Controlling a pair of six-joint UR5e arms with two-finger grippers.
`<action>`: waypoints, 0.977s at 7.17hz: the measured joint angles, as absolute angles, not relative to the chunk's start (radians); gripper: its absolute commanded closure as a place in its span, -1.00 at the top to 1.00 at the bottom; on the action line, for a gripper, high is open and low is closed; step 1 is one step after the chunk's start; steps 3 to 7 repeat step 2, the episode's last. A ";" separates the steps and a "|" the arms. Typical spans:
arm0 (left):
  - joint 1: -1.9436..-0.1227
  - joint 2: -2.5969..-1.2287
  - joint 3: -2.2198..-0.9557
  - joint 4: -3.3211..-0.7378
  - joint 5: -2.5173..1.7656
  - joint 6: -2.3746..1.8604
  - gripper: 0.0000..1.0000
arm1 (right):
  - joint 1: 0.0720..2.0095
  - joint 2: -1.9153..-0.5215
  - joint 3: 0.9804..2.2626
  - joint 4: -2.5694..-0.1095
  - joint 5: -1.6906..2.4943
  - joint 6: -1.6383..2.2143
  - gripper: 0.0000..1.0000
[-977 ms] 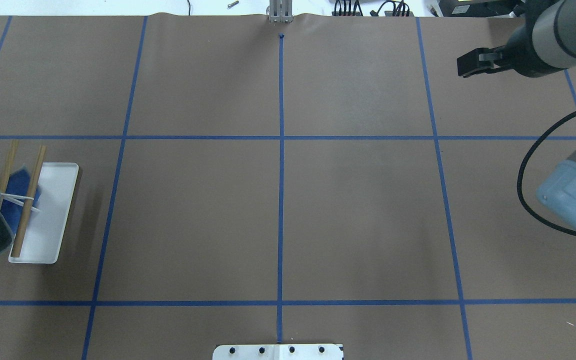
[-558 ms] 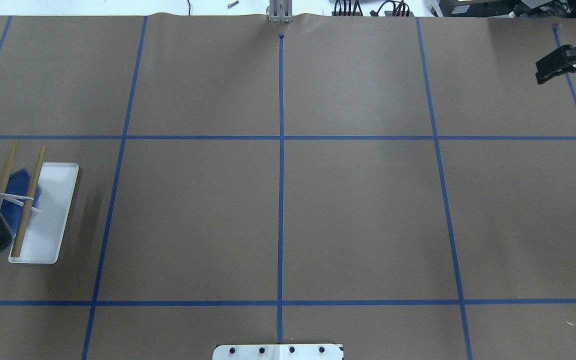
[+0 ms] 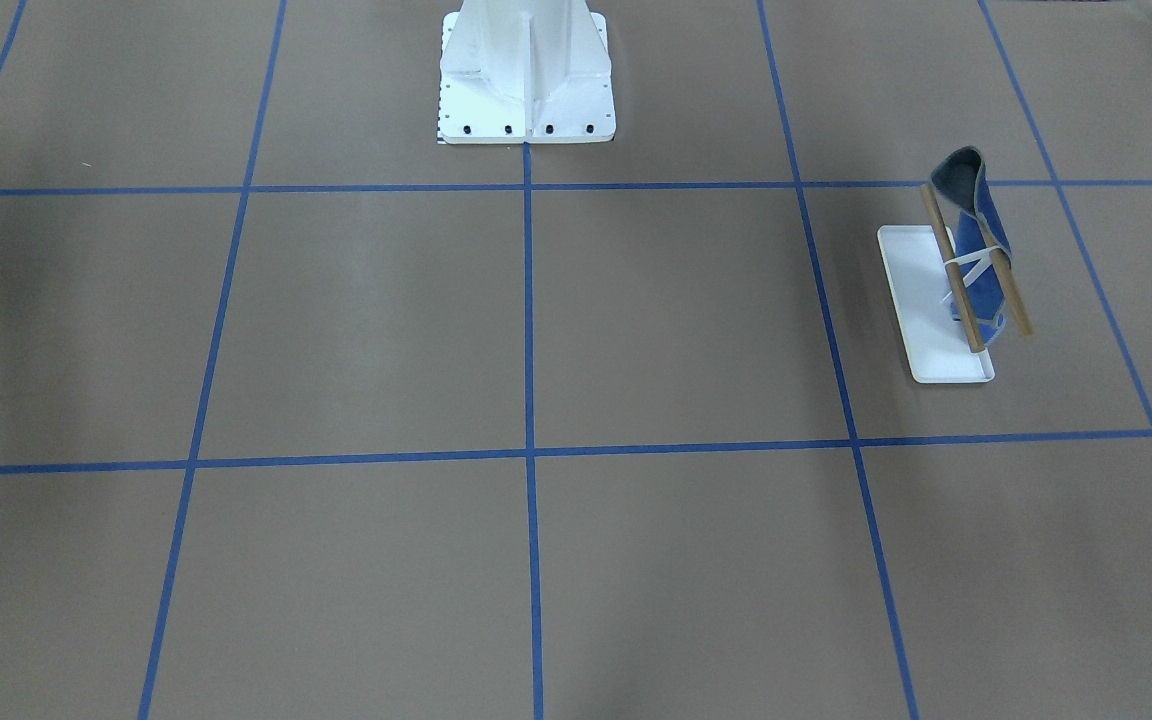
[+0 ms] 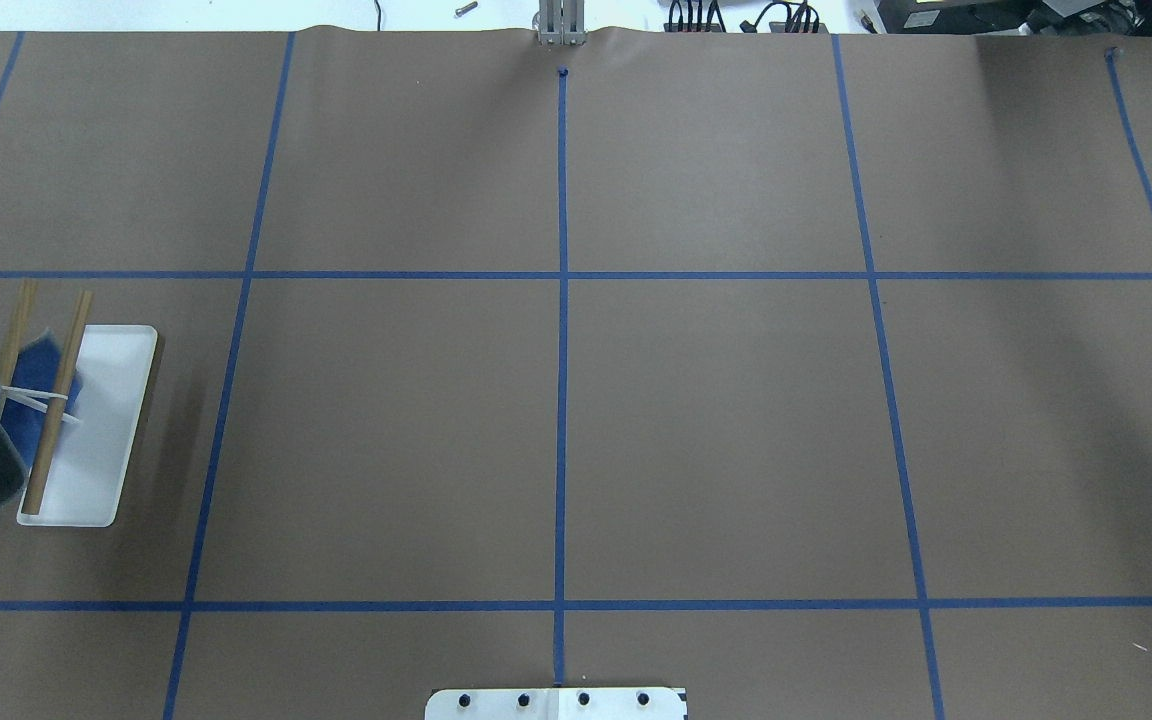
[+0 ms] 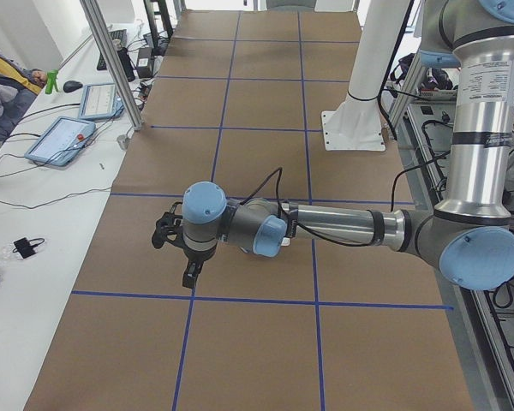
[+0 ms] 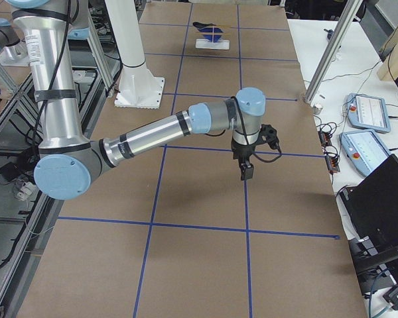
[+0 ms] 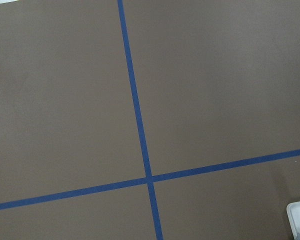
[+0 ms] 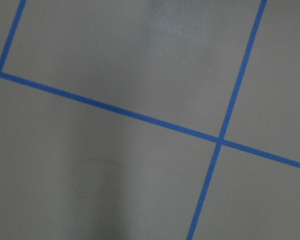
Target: Hang towel on rack
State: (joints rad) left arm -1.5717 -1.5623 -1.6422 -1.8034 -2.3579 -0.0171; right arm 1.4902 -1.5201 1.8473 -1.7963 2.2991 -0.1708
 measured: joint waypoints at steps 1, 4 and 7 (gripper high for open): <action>-1.573 -1.525 -1.664 -1.797 -2.358 -0.015 0.96 | 1.510 -1.563 1.839 -1.796 2.307 -0.224 1.00; -1.573 -1.499 -1.680 -1.798 -2.360 -0.018 0.96 | 1.518 -1.589 1.829 -1.796 2.316 -0.247 1.00; -1.573 -1.499 -1.680 -1.798 -2.360 -0.018 0.96 | 1.518 -1.589 1.829 -1.796 2.316 -0.247 1.00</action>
